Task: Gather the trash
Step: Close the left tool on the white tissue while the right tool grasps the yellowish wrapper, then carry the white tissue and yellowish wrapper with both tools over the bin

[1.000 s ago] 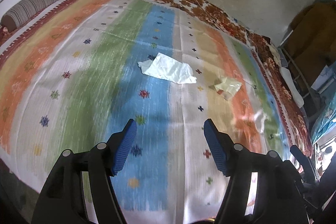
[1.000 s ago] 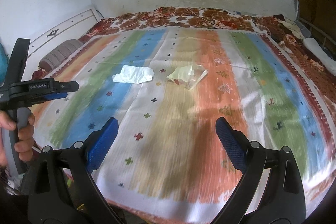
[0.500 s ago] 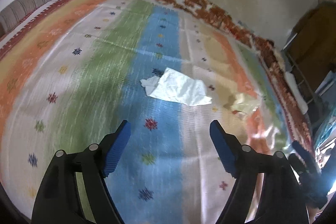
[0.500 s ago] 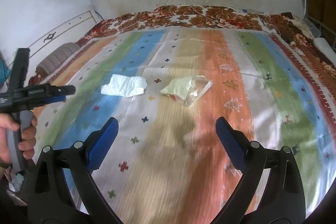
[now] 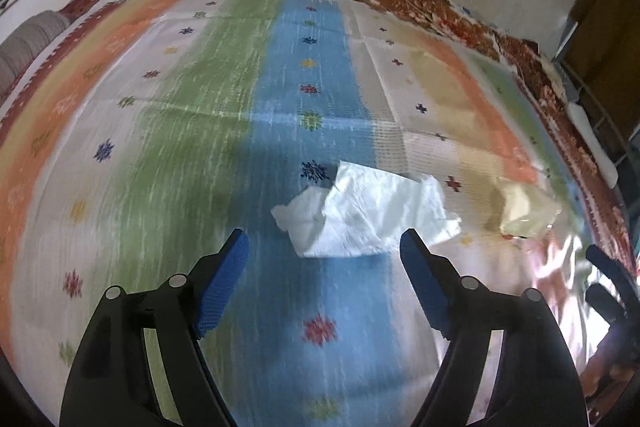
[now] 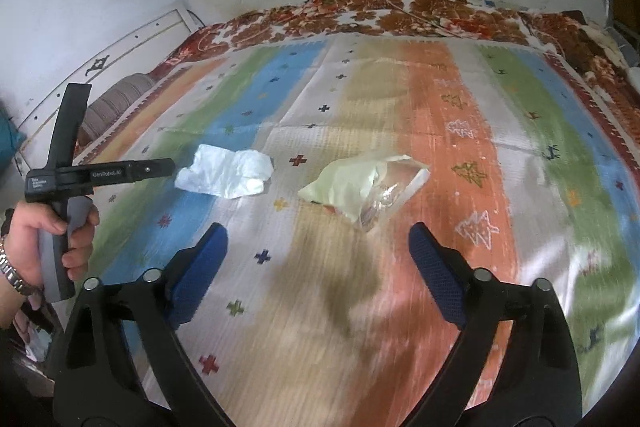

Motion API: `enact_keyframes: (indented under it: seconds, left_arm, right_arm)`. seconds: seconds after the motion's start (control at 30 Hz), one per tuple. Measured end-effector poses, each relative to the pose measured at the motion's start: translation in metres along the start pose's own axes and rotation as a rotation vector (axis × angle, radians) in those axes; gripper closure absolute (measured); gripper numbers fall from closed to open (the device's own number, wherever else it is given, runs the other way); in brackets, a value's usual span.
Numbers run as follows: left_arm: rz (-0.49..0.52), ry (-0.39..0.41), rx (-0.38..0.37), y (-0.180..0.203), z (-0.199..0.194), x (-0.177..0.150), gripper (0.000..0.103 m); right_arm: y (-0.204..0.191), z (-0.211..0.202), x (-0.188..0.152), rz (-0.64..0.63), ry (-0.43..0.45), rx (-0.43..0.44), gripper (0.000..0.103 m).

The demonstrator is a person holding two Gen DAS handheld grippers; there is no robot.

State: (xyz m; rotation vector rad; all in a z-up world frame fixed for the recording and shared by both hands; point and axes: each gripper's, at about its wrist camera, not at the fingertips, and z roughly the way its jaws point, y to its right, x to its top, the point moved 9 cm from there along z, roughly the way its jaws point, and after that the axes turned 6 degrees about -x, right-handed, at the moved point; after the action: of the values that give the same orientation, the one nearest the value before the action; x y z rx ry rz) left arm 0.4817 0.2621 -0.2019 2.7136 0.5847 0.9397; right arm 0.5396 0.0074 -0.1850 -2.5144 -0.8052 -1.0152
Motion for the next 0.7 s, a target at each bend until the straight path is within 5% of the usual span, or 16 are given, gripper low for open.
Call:
enact_keyframes:
  seconds: [0.17, 0.3, 0.4, 0.5, 0.7]
  left_arm:
    - [-0.052, 0.003, -0.036, -0.008, 0.019, 0.009, 0.031]
    - [-0.076, -0.015, -0.040, -0.010, 0.036, 0.005, 0.035]
    - [-0.028, -0.009, -0.002, -0.008, 0.042, -0.001, 0.052]
    - [-0.008, -0.008, 0.008, -0.013, 0.043, -0.004, 0.099]
    - [-0.114, 0.052, -0.104, -0.016, 0.016, -0.004, 0.100]
  right_arm:
    - [0.006, 0.033, 0.006, -0.042, -0.037, -0.032, 0.033]
    - [0.011, 0.056, 0.005, -0.048, -0.083, -0.040, 0.056]
    - [0.014, 0.063, 0.003, -0.006, -0.090, 0.005, 0.067]
    - [0.007, 0.067, -0.004, 0.020, -0.106, 0.079, 0.090]
    - [-0.004, 0.052, -0.009, 0.053, -0.077, 0.096, 0.096]
